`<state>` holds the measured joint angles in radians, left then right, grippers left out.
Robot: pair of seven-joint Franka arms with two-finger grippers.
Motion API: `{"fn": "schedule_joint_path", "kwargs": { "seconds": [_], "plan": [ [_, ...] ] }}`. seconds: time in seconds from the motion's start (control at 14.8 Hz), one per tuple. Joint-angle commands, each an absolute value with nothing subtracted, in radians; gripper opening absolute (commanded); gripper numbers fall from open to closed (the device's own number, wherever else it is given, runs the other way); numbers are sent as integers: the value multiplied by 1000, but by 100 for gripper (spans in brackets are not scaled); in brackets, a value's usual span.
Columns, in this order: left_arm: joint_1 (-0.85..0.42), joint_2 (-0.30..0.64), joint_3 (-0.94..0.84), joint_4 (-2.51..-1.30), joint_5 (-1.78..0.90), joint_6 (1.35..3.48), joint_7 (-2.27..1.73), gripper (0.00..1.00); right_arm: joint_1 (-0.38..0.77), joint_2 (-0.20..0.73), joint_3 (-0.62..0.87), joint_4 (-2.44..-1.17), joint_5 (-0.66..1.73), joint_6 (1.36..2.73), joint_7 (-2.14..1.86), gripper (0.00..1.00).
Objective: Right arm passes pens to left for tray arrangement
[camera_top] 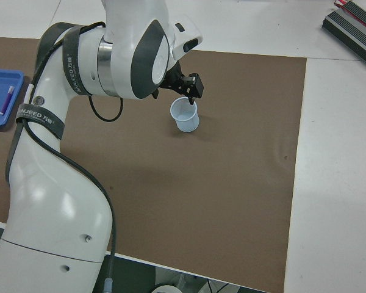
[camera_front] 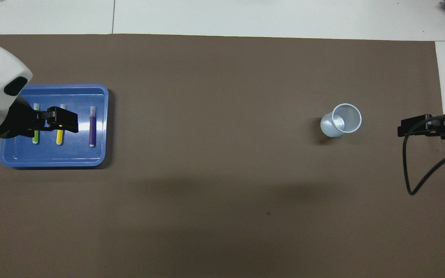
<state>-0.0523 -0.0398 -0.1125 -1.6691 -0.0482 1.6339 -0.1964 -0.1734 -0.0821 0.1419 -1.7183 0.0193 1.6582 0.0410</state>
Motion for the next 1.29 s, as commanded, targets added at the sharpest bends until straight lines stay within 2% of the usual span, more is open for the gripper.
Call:
{"fn": "schedule_joint_path", "kwargs": {
  "seconds": [0.0, 1.22],
  "plan": [
    [-66, -54, -101, -1680, -54, 1634, -189, 100, -178, -110, 147, -1753, 3, 1684, 40, 100],
    [-64, -54, -101, -1678, -54, 1632, -189, 100, -170, -113, 149, -1756, 5, 1672, 40, 100]
  ]
}}
